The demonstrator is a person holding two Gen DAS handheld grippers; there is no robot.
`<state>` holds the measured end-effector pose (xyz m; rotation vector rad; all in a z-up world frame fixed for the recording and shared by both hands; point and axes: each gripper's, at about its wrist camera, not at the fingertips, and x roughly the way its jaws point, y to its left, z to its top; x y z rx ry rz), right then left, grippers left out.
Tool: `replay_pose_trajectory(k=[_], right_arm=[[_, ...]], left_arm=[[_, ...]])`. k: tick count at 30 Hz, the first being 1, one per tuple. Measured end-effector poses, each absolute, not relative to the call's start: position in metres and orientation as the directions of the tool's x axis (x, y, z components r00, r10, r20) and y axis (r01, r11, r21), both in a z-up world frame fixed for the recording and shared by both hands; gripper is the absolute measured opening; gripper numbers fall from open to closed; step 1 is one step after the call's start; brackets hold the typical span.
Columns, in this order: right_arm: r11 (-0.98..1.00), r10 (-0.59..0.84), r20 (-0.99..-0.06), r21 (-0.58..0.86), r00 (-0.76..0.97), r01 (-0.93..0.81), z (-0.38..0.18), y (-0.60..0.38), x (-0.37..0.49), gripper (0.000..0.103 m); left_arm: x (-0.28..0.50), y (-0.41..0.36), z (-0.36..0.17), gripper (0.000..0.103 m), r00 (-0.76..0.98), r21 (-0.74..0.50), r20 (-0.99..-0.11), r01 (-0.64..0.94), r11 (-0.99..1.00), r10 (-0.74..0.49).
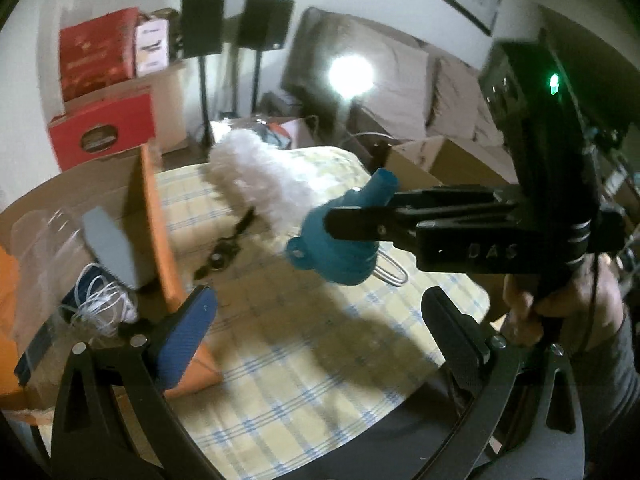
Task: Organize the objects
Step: 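Grasp the blue funnel with the right gripper and lift it toward the left gripper, then grasp the blue funnel with the left gripper while the right gripper releases it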
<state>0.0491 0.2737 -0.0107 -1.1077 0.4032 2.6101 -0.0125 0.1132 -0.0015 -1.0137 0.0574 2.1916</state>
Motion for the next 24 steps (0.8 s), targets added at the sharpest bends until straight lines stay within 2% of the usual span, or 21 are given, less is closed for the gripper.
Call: replay_pose_trajectory(k=[14,18,20,22,24], right_arm=[[-0.940,0.021,-0.729,0.218,-0.684,-0.261,0.001,0.255,0.056,0.043],[-0.943,-0.012,-0.724,0.238,-0.689,-0.234,0.003,0.250,0.056,0.043],[-0.944,-0.022,-0.725,0.242,-0.688,-0.225,0.005,0.247,0.055,0.043],[-0.944,-0.037,-0.721,0.253,-0.692,-0.212,0.006,0.244,0.055,0.043],[-0.946,-0.043,-0.718,0.253,-0.695,-0.202,0.008,0.240,0.055,0.043]], left_arm=[[-0.019,0.141,-0.013,0.102,-0.474,-0.145,-0.684,-0.658,-0.739,0.556],[-0.022,0.137,-0.013,0.093,-0.476,-0.177,-0.665,-0.648,-0.741,0.576],[-0.024,0.136,-0.014,0.081,-0.469,-0.181,-0.670,-0.649,-0.739,0.576],[-0.026,0.137,-0.017,0.056,-0.450,-0.191,-0.678,-0.655,-0.731,0.581],[-0.027,0.137,-0.019,0.057,-0.436,-0.208,-0.685,-0.651,-0.731,0.583]])
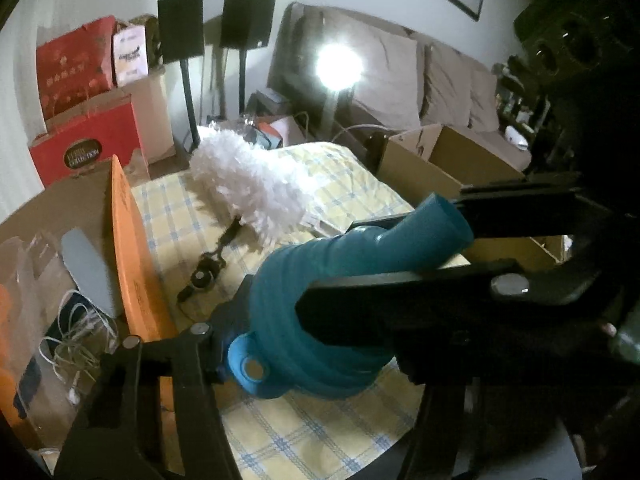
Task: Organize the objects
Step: 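Grasp the blue funnel with the left gripper while the right gripper releases it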
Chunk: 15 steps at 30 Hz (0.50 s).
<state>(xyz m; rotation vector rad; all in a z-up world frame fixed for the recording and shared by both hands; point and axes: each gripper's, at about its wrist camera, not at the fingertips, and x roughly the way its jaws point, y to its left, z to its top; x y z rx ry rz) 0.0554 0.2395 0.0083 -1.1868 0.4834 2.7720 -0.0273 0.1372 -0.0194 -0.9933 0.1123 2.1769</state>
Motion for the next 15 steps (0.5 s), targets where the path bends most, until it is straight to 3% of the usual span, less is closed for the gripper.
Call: replay_pose_trajectory(k=[7,8,9,11,15], right_arm=[[-0.953,-0.016,-0.730,0.217,-0.684,-0.209,0.010,0.235,0.051,0.044],[-0.953,-0.009,-0.730,0.214,-0.684,-0.215,0.011,0.236,0.051,0.047],[-0.951,0.002,-0.727,0.211,-0.687,-0.226,0.012,0.237,0.053,0.060],[-0.942,0.017,-0.705,0.225,-0.709,-0.247,0.018,0.243,0.059,0.069],[-0.919,0.043,-0.673,0.262,-0.738,-0.293,0.029,0.264,0.069,0.071]], left_arm=[[-0.031,0.131,-0.020,0.055,-0.417,-0.255,-0.682,-0.634,-0.730,0.600],[-0.032,0.129,-0.019,0.055,-0.419,-0.261,-0.680,-0.629,-0.733,0.601],[-0.033,0.126,-0.018,0.055,-0.418,-0.272,-0.677,-0.623,-0.733,0.606],[-0.035,0.120,-0.015,0.054,-0.419,-0.291,-0.670,-0.611,-0.736,0.613],[-0.038,0.105,-0.005,0.054,-0.444,-0.310,-0.651,-0.585,-0.750,0.616]])
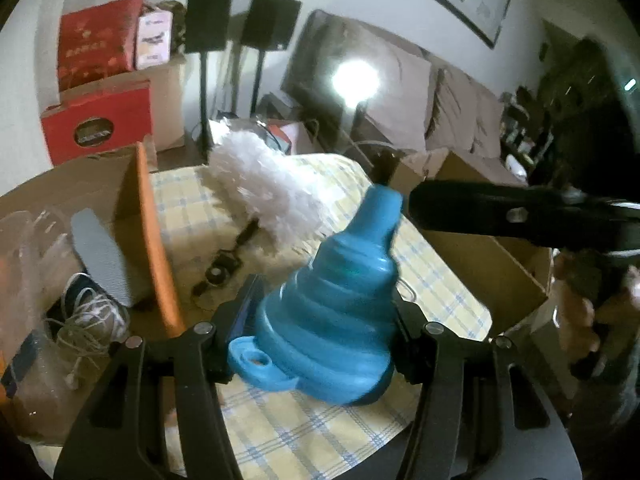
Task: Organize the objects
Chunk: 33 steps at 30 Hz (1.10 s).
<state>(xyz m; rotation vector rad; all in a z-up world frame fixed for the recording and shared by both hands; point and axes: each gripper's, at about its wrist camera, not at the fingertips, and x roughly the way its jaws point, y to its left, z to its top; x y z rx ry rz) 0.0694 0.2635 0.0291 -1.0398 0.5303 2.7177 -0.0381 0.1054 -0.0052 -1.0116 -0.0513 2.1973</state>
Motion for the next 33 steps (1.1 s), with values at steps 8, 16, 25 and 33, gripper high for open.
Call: replay_pose_trajectory(k=[8,16,25,33], right_arm=[[-0.879,0.117,-0.717,0.247,-0.687,-0.407,0.011,0.294,0.060,0.071],[-0.859,0.087,-0.774,0.260,-0.628,-0.440,-0.037,0.305,0.022,0.047],[-0.782,0.049,-0.814,0.329,-0.578,-0.529,-0.086,0.328,-0.028,0.046],[-0.766,0.111,-0.840,0.269,-0.532,-0.584,-0.095,0.337,-0.048,0.046]], left_arm=[[-0.050,0.065,0.009,0.054,-0.499,-0.374,-0.613,-0.500,-0.781,0.613],[-0.060,0.042,0.011,0.054,-0.532,-0.411,-0.592,-0.447,-0.795,0.605],[-0.069,0.028,0.008,0.054,-0.551,-0.426,-0.583,-0.418,-0.802,0.597],[-0.075,0.022,0.004,0.054,-0.557,-0.437,-0.579,-0.404,-0.804,0.595]])
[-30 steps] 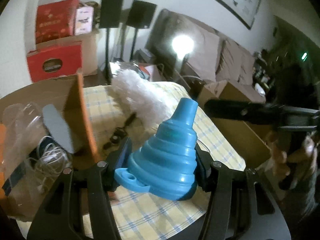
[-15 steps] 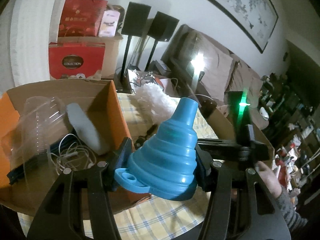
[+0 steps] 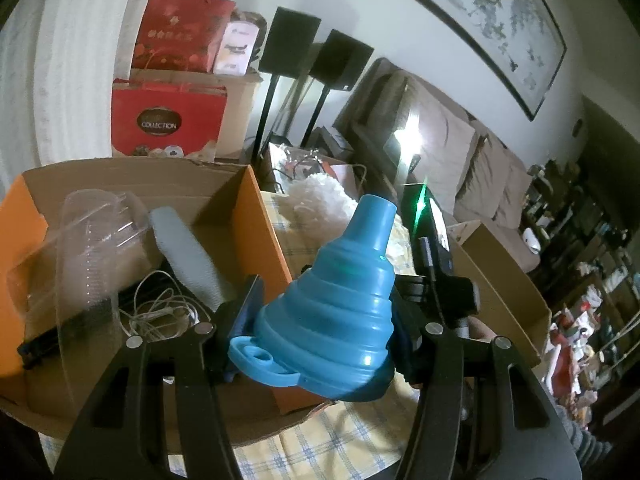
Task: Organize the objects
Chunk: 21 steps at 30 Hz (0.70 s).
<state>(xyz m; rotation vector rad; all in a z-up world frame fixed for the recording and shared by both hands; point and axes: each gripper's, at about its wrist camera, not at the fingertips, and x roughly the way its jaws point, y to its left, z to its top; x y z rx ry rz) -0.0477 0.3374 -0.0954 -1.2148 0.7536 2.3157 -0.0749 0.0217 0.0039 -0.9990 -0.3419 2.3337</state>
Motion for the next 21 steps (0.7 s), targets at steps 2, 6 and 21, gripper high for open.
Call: replay_pose_trajectory(k=[2,6,21], right_arm=[[-0.763,0.121,-0.843,0.259,-0.524,-0.593,-0.098,0.339,-0.052,0.046],[-0.765,0.151,-0.843,0.231,-0.516,-0.601,-0.101,0.339,-0.063,0.045],[-0.843,0.330,-0.843,-0.061,-0.424,-0.535,-0.110,0.316,-0.098,0.012]], left_arm=[[-0.076,0.021,0.003,0.054,-0.558,-0.439,-0.578,-0.402,-0.804,0.595],[-0.075,0.021,0.003,0.054,-0.560,-0.438,-0.578,-0.402,-0.804,0.594],[-0.071,0.015,0.002,0.054,-0.561,-0.440,-0.581,-0.393,-0.808,0.589]])
